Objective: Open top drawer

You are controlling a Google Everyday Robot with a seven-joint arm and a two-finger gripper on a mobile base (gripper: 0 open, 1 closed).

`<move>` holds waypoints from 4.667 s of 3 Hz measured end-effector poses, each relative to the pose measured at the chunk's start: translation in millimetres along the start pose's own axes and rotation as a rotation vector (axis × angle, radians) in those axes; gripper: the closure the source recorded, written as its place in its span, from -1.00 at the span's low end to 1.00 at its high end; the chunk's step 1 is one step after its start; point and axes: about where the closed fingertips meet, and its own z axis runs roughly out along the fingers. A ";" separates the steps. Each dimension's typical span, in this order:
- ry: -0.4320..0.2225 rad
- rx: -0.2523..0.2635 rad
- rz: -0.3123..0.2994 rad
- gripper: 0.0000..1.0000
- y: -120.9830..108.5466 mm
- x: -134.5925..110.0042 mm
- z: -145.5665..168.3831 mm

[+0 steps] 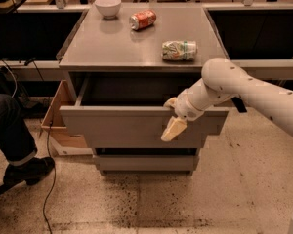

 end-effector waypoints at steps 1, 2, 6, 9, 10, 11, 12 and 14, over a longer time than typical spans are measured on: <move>0.026 -0.110 -0.008 -1.00 34.2 -1.5 0.7; 0.050 -0.175 -0.019 -1.00 52.7 -3.2 -4.0; 0.103 -0.280 0.003 0.18 89.6 -1.3 -30.4; 0.160 -0.213 -0.004 -1.00 73.9 -8.3 -70.2; 0.160 -0.110 -0.019 -0.48 33.3 -11.9 -94.6; 0.107 -0.021 -0.015 -0.01 4.5 -14.1 -97.1; 0.000 0.048 0.040 0.61 -18.1 -0.8 -65.2; -0.047 0.061 0.082 1.00 -25.4 12.3 -35.1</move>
Offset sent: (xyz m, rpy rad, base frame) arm -0.0742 0.0033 0.0082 -0.0740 0.1938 0.1552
